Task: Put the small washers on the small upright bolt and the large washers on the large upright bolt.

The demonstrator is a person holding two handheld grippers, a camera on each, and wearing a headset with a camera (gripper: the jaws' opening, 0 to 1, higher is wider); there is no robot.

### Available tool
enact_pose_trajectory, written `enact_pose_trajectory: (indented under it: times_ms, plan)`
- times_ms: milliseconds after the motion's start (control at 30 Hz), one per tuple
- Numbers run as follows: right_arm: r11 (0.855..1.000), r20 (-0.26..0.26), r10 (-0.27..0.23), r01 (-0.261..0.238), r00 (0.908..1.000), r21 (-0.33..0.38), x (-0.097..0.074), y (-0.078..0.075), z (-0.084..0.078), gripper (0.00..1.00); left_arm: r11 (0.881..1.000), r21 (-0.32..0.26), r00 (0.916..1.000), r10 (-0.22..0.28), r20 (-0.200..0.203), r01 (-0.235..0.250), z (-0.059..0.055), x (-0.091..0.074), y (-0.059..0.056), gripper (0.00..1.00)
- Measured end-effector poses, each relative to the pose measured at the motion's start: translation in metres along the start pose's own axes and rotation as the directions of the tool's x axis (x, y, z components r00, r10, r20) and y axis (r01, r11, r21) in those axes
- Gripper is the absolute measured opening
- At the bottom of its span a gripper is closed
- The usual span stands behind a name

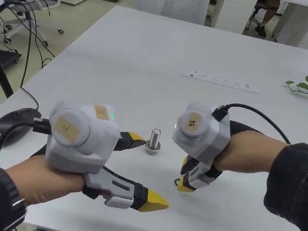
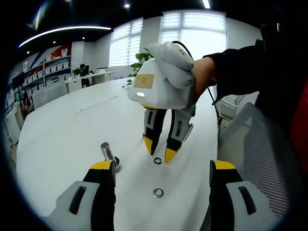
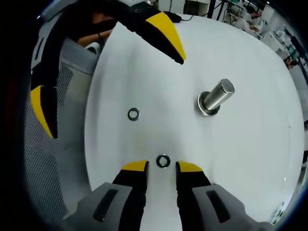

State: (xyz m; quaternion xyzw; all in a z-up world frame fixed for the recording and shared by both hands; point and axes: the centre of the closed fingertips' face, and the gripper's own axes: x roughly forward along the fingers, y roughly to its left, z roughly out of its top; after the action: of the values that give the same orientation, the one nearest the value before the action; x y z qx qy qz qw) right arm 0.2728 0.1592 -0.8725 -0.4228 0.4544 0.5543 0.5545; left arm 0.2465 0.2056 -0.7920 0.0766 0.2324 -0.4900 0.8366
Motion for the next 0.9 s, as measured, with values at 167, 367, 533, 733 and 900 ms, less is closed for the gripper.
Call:
enact_pose_trajectory:
  times_ms: [167,367,533,733,900]
  plan:
    - [1.0,-0.005,0.004,-0.004,1.0,0.001,0.0021,0.0002,-0.0007,0.24,1.0,-0.003,1.0,0.002,0.005,-0.002,0.0007,-0.0003,0.0008,0.8]
    - [1.0,-0.014,0.006,-0.006,0.9999,0.0,0.0051,0.0009,-0.0027,0.24,1.0,-0.003,1.0,0.004,0.007,-0.004,0.0009,-0.0013,0.0006,0.8]
    - [1.0,-0.015,0.003,-0.003,0.9999,-0.003,0.0054,0.0003,-0.0024,0.23,1.0,-0.003,1.0,0.005,0.007,-0.005,0.0009,-0.0017,0.0006,0.8]
    - [0.999,-0.037,-0.023,0.022,0.999,-0.035,0.0062,0.0009,-0.0027,0.21,1.0,-0.005,1.0,0.003,0.008,-0.003,0.0013,-0.0015,0.0,0.8]
    - [0.998,-0.044,-0.037,0.035,0.9983,-0.045,0.0056,-0.0012,-0.0037,0.19,1.0,-0.006,0.9999,0.001,0.011,0.0,0.0019,-0.0017,-0.0014,0.8]
